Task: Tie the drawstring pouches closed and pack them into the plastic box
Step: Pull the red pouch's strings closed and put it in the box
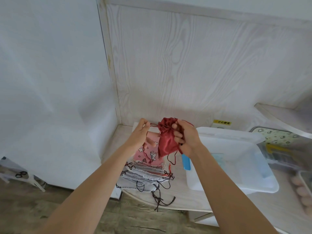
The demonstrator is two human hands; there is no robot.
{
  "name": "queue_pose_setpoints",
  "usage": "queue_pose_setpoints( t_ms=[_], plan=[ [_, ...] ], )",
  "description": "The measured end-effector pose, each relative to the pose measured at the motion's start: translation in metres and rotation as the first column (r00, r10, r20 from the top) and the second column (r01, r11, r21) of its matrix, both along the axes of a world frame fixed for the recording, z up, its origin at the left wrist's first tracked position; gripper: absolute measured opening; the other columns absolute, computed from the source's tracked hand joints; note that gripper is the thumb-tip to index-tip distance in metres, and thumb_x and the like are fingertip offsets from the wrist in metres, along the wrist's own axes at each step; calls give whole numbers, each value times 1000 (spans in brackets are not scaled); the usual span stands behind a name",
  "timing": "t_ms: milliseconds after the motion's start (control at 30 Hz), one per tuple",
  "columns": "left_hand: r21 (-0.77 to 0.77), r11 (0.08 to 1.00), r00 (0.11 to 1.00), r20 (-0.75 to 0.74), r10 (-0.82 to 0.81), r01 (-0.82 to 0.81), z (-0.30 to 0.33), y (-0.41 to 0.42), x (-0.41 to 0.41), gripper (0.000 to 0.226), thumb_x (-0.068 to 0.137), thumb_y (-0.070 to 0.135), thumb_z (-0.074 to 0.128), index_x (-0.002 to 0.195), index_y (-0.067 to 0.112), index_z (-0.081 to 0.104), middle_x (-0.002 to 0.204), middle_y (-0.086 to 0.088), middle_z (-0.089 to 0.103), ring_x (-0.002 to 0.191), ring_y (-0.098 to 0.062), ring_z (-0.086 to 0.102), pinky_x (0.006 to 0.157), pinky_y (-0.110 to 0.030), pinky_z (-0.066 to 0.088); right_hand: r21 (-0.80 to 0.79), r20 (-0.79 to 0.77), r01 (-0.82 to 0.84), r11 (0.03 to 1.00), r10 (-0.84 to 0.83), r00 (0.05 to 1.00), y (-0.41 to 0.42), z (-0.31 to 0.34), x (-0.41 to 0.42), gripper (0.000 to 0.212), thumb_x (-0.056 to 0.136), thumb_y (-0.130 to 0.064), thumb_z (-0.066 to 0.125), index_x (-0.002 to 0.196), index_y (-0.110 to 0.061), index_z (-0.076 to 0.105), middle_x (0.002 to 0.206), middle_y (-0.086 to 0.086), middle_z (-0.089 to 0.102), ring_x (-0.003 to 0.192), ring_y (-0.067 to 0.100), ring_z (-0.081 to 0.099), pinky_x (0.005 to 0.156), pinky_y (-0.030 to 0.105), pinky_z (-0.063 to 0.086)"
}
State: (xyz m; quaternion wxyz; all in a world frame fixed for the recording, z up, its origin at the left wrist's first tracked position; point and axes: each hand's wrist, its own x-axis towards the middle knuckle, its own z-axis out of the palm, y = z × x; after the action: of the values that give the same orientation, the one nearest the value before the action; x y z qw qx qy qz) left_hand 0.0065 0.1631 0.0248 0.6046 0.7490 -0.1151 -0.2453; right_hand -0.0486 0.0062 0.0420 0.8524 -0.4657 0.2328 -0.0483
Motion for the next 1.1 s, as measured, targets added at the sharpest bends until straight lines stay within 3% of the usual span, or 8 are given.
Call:
queue_pose_setpoints(
  t_ms=[200,400,667,767,833,900,1000,1100],
  plan=[
    [-50,995,988,-126,-94,88,-3,-13,-8,22,102,33,30,87,19,37,99,-7,68,51,-10,51,38,-16,25,93,-25,59,994,-57,998,3,5,2,27,97,-16,39,70,-14,45,61,-2,53,33,4,28,27,15,14],
    [-42,994,976,-189,-106,100,-7,-13,-9,19,101,21,34,83,18,41,63,5,47,42,-3,26,39,-15,17,115,5,174,978,-176,984,0,8,7,25,95,-12,38,71,-12,45,67,0,52,31,3,28,26,14,16],
    [39,961,954,-137,-267,275,1,4,-3,32,99,30,41,83,12,63,50,13,37,43,-5,20,38,-15,16,15,-60,210,978,-209,976,-3,-1,1,21,97,-9,40,77,-12,47,62,-2,60,34,3,37,27,13,17],
    [-67,949,933,-173,-316,309,8,3,-5,29,98,24,42,83,12,63,66,6,57,50,-4,44,47,-13,32,28,-59,194,981,-192,980,0,-1,1,21,98,-10,41,79,-14,48,57,-6,65,36,3,46,28,12,22],
    [-72,944,938,-110,-327,321,10,1,-7,30,98,24,41,87,14,66,91,12,70,84,-4,59,78,-20,41,62,-62,173,983,-169,984,-1,0,1,21,98,-11,42,79,-14,51,59,-6,68,40,3,55,31,11,34],
    [-141,939,939,-103,-329,314,11,1,-9,33,98,22,41,79,21,68,102,10,70,99,-8,58,93,-27,38,91,-68,139,986,-133,989,1,0,2,20,97,-11,43,80,-12,53,64,-2,70,48,7,63,40,16,49],
    [-499,858,894,-318,-315,124,12,-1,-9,25,97,9,41,86,8,64,98,-8,70,84,-16,63,82,-25,51,160,-29,81,984,-77,997,5,-2,1,17,97,-10,43,83,-9,53,75,6,65,62,16,64,56,26,57],
    [-637,768,854,-435,-285,-68,10,-6,-8,21,97,6,41,86,4,58,109,-15,67,78,-14,66,79,-23,54,140,-34,1,990,4,999,8,1,-4,16,95,-9,46,83,-9,56,73,5,56,63,14,55,53,21,53]
  ],
)
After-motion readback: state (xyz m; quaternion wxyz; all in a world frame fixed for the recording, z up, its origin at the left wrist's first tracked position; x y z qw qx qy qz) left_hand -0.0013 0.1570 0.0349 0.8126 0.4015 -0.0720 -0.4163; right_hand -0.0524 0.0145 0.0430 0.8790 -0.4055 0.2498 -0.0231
